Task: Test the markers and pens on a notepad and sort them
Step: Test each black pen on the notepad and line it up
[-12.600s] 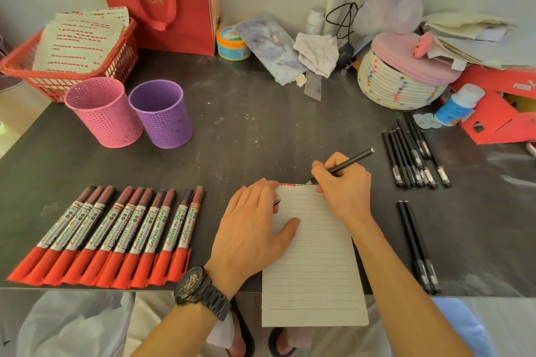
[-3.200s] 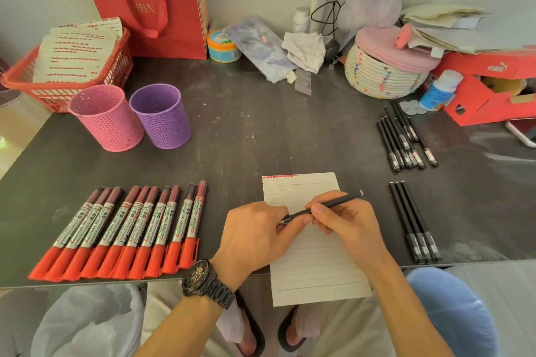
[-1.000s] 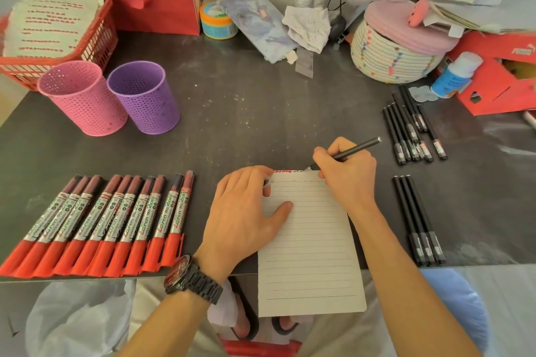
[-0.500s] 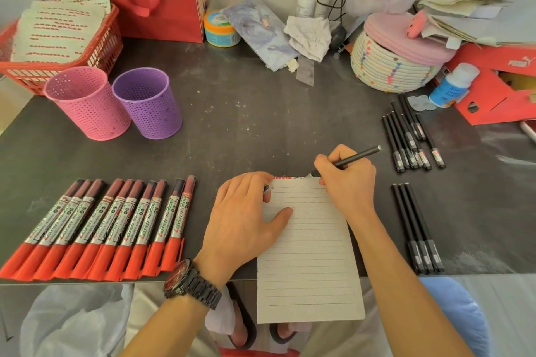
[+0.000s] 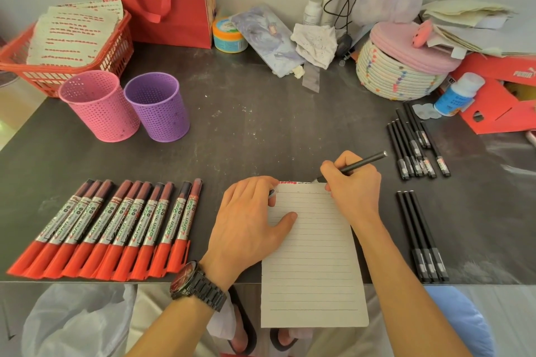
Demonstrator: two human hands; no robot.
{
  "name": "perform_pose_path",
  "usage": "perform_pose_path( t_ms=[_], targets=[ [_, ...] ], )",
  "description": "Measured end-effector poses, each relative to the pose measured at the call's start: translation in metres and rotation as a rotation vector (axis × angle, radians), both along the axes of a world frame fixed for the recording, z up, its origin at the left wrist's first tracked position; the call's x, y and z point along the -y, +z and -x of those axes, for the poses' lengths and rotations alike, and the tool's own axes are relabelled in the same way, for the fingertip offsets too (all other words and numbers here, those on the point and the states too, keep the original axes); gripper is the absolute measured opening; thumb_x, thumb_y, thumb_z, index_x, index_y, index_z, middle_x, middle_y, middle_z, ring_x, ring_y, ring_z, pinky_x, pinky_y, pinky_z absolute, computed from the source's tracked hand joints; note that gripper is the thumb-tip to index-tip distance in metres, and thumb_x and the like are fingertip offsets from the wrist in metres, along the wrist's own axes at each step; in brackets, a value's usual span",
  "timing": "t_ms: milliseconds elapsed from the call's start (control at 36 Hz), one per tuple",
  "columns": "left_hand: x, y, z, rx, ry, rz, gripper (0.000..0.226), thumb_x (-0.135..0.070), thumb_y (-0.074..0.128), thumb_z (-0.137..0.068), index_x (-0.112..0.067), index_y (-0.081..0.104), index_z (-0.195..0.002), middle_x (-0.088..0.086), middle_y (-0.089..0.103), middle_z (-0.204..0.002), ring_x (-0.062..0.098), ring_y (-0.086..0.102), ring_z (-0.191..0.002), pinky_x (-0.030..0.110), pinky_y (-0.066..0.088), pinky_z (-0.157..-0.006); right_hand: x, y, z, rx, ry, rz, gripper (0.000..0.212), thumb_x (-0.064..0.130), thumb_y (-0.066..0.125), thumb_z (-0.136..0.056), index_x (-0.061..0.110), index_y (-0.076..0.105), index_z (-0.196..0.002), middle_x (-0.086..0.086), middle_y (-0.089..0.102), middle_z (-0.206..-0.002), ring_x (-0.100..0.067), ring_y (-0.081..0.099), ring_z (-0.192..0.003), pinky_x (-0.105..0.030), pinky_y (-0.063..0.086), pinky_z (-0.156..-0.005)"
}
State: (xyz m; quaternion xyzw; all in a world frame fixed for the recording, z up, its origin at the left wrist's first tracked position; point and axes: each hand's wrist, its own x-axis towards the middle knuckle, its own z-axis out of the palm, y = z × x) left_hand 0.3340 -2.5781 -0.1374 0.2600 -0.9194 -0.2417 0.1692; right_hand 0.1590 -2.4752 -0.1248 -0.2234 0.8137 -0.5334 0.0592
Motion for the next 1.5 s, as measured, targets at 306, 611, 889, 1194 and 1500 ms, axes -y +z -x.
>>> perform_pose_path(
  t_ms=[306, 611, 889, 1194, 1500],
  targets=[
    [-0.001, 0.005, -0.001, 0.011, -0.009, -0.016, 0.035, -0.064, 0.058, -0.085, -0.040, 0.042, -0.105, -0.025, 0.048, -0.108, 0.001, 0.045, -0.113, 0.022, 0.023, -0.105, -0.006, 0.012, -0.004, 0.151, -0.118, 0.294, 0.038, 0.053, 0.069, -0.089, 0.025, 0.059, -0.065, -0.001, 0.061, -0.053, -0.011, 0.055, -0.049, -0.025, 0.046, -0.052],
    [-0.004, 0.012, -0.007, -0.118, 0.012, -0.039, 0.025, -0.051, 0.039, -0.097, -0.029, 0.046, -0.090, -0.019, 0.044, -0.084, 0.005, 0.042, -0.083, 0.021, 0.034, -0.073, -0.042, 0.026, -0.035, 0.503, 0.157, 0.561, 0.019, 0.019, 0.053, -0.092, 0.013, 0.071, -0.092, -0.016, 0.073, -0.083, -0.020, 0.051, -0.046, -0.025, 0.042, -0.044],
    [-0.003, 0.011, -0.012, -0.068, -0.091, -0.109, 0.047, -0.055, 0.019, -0.102, -0.035, 0.056, -0.125, -0.024, 0.060, -0.112, 0.001, 0.053, -0.098, 0.018, 0.043, -0.082, -0.048, 0.011, -0.044, 0.380, 0.136, 0.547, 0.012, 0.010, 0.068, -0.086, 0.015, 0.074, -0.077, -0.012, 0.067, -0.063, -0.015, 0.046, -0.046, -0.021, 0.039, -0.047],
    [0.002, 0.004, -0.012, -0.141, -0.049, -0.278, 0.021, -0.056, 0.045, -0.094, -0.050, 0.044, -0.114, -0.027, 0.063, -0.110, -0.006, 0.055, -0.099, 0.016, 0.046, -0.077, -0.052, 0.011, -0.044, 0.489, 0.188, 0.653, 0.018, 0.008, 0.056, -0.081, 0.014, 0.071, -0.073, -0.018, 0.065, -0.060, -0.018, 0.049, -0.043, -0.022, 0.040, -0.045],
    [0.003, 0.006, -0.012, -0.173, -0.087, -0.218, 0.025, -0.057, 0.045, -0.095, -0.048, 0.056, -0.116, -0.033, 0.055, -0.109, 0.004, 0.058, -0.086, 0.009, 0.045, -0.069, -0.053, 0.008, -0.044, 0.407, 0.227, 0.545, 0.015, 0.012, 0.059, -0.084, 0.018, 0.070, -0.075, -0.019, 0.068, -0.064, -0.018, 0.048, -0.046, -0.022, 0.039, -0.047]
  ],
)
